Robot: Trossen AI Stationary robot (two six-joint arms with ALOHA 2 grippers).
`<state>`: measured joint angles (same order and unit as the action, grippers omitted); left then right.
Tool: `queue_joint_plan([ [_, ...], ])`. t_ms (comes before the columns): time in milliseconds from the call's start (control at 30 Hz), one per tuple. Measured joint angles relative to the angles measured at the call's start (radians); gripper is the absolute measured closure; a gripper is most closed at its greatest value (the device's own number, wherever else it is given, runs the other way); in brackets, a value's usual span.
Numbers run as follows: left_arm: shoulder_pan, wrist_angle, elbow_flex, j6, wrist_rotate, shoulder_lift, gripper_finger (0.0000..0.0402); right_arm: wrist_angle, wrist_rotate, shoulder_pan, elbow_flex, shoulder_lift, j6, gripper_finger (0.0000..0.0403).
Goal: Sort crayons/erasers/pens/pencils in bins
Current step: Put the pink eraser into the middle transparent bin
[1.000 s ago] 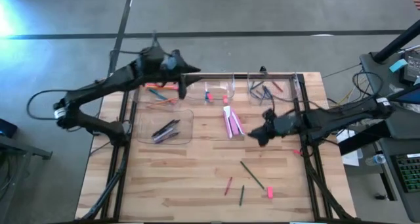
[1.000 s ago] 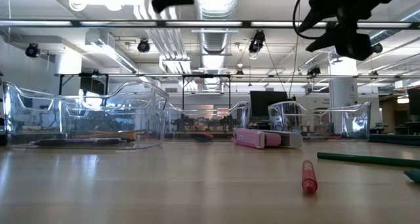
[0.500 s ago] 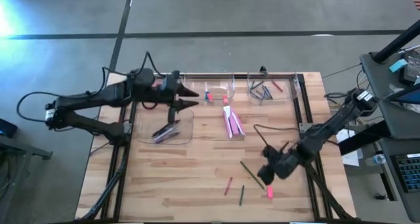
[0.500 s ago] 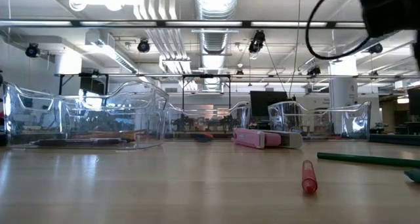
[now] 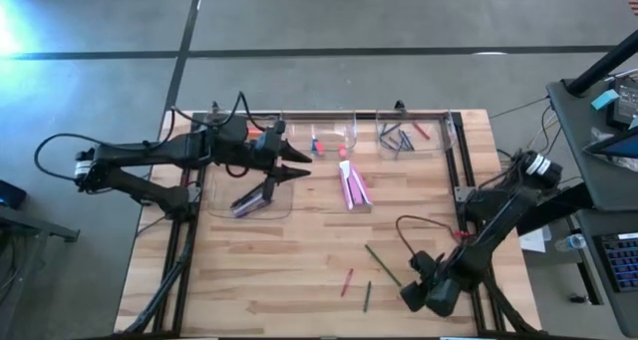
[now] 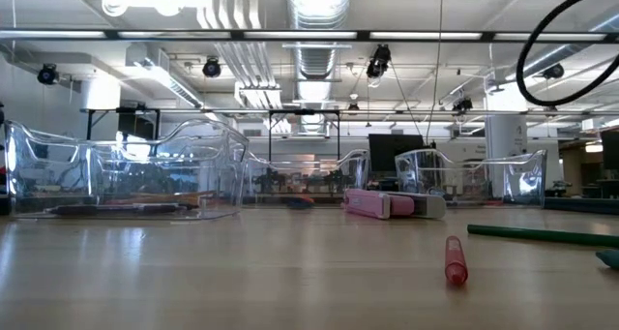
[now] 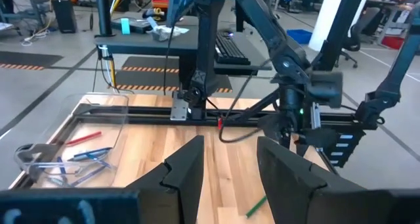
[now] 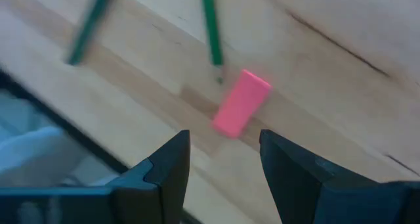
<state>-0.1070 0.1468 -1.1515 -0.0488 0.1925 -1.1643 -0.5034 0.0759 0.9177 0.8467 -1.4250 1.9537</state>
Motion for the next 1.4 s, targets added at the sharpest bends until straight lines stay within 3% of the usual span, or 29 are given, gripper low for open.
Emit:
queue_joint_plan([
  [200,0.003,-0.023,0.000,-0.001,0.010,-0.018,0.0275,-0.122,-0.020,0.001,0.124,-0.125,-0.122,0.0230],
  [400,0.003,-0.045,0.000,-0.001,0.040,-0.026,0.0275,-0.134,0.101,0.011,0.168,-0.138,-0.340,0.0232],
  [600,0.004,-0.068,0.000,-0.041,0.044,-0.026,0.0275,-0.085,0.219,0.050,0.003,0.026,-0.252,0.0232],
  [867,0.005,-0.070,0.000,-0.066,0.044,-0.035,0.0275,0.373,0.232,0.058,-0.330,0.240,-0.311,0.0232],
  [1133,0.008,-0.074,-0.001,-0.110,0.043,-0.039,0.0275,0.421,0.231,0.059,-0.431,0.275,-0.427,0.0233],
  [1400,0.008,-0.088,-0.001,-0.135,0.038,-0.044,0.0275,0.420,0.203,0.060,-0.394,0.170,-0.624,0.0231],
])
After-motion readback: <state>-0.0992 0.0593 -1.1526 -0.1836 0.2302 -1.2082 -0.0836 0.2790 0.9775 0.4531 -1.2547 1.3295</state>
